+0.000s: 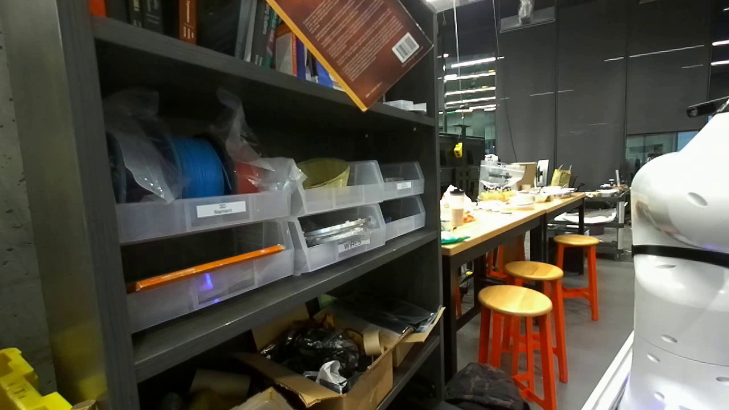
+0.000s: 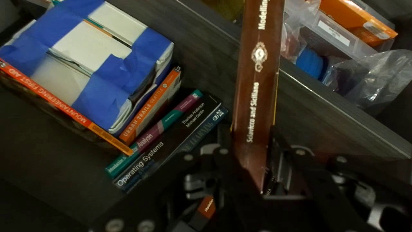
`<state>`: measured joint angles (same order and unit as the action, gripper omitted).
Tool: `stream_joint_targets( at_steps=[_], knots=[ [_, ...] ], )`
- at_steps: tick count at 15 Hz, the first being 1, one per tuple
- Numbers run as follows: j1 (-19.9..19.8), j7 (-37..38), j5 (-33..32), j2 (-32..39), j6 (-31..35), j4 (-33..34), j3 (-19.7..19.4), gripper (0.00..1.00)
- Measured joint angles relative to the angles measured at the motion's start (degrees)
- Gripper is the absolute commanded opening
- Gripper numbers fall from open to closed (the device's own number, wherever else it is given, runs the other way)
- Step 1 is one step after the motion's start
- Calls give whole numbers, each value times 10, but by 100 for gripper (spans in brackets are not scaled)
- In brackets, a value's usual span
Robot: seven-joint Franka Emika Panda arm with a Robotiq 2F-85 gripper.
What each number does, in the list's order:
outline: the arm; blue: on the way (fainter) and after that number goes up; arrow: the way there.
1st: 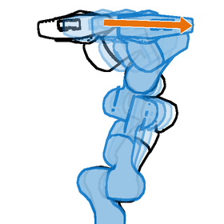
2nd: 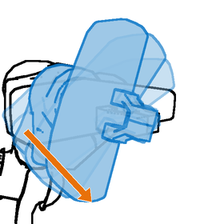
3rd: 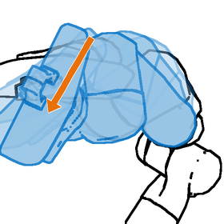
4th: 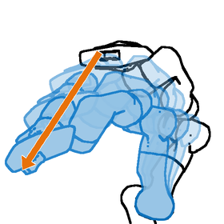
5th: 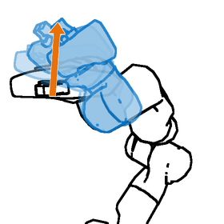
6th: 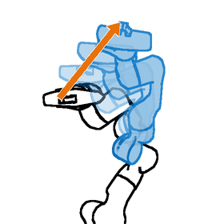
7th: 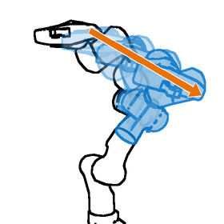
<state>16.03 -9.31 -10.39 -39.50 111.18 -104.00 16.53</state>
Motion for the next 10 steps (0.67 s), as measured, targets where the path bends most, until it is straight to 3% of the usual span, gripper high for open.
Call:
stream_joint_targets(
  at_steps=[10],
  knots=[
    [-43,0,-42,-12,0,24,-23,8]
  ],
)
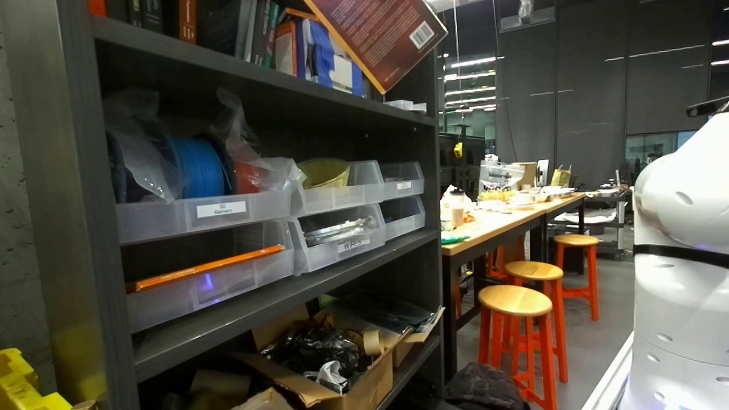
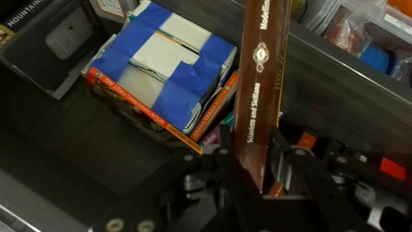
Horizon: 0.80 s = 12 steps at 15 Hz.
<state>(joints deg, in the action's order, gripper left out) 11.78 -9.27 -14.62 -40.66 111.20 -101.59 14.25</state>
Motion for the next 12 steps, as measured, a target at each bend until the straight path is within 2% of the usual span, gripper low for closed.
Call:
stream_joint_targets(
  at_steps=[12],
  knots=[
    [-53,0,-9,-10,1,5,-51,8]
  ],
)
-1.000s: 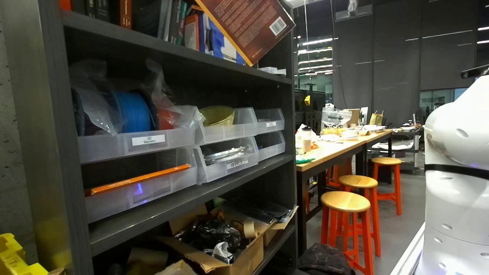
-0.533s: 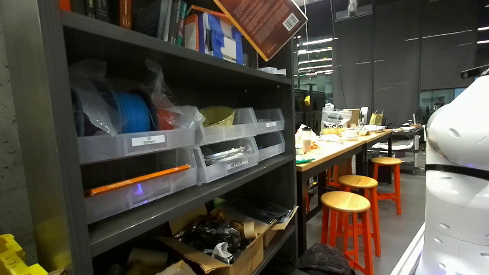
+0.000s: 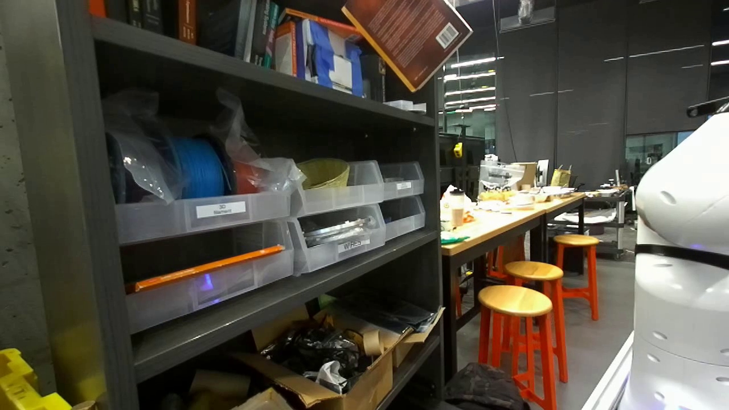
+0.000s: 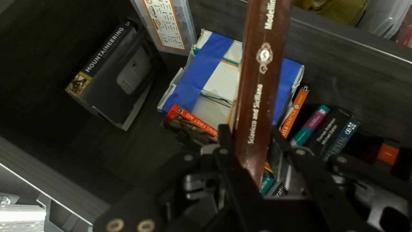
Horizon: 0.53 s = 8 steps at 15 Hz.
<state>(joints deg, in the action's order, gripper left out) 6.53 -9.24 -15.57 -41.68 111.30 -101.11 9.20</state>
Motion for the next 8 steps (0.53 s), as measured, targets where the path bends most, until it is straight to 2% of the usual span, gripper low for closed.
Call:
stream_joint_targets(
  at_steps=[3,4,8],
  knots=[
    [-12,0,0,0,1,0,-8,8],
    [-16,0,0,0,1,0,-11,30],
    [-22,0,0,0,1,0,-17,30]
  ],
)
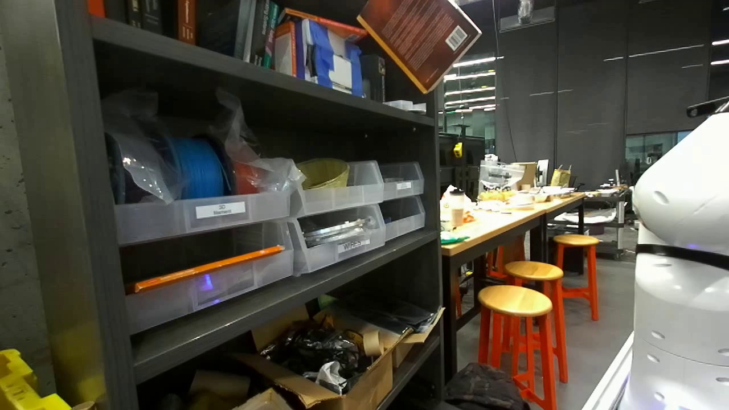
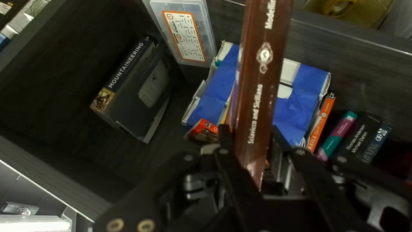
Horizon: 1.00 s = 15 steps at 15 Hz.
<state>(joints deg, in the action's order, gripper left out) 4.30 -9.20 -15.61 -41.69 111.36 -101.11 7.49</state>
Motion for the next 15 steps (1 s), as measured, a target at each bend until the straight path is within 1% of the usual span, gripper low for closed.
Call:
stream_joint_targets(
  at_steps=[7,8,10,15],
  knots=[
    [0,0,0,0,0,0,0,30],
    [0,0,0,0,0,0,0,8],
    [1,0,2,0,-1,-2,2,8],
    [6,19,4,11,7,-33,17,8]
  ],
)
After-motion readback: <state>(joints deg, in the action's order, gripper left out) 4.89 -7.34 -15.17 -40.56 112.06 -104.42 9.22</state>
